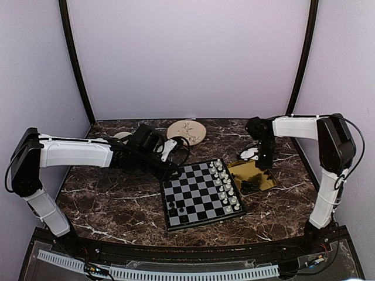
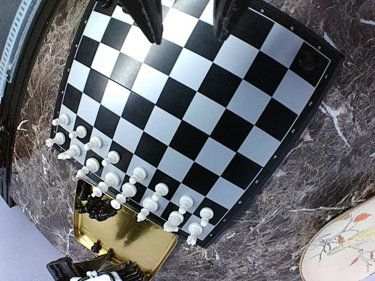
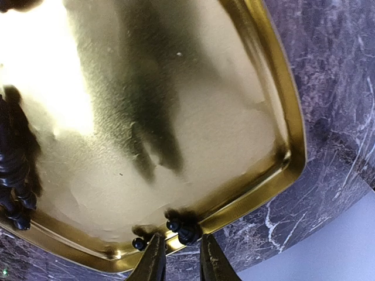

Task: Set up the chess pieces on the board
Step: Pick up the pawn from the storage box.

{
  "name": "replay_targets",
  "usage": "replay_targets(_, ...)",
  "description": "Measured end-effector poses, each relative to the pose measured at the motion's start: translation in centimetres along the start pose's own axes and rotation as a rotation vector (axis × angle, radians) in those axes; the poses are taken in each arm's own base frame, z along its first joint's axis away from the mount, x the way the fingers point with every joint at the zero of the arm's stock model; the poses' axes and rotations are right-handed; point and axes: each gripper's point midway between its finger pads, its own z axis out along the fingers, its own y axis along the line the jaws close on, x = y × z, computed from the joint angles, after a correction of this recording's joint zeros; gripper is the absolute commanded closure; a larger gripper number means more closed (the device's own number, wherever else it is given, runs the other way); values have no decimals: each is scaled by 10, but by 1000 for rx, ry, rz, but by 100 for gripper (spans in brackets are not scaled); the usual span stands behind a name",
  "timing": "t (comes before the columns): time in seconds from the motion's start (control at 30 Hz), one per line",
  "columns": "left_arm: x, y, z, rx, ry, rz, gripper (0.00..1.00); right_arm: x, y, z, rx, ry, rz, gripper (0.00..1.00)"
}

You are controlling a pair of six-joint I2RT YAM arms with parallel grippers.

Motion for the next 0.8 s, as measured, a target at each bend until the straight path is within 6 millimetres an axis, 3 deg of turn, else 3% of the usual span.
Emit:
replay_targets(0.23,0,0,-4,-2,-10,-5,68,10,5,17,-25,88,-66,78)
replay_targets(0.8,1,0,-6,-4,-15,-15,68,19,4,27,-4,155,-113,84)
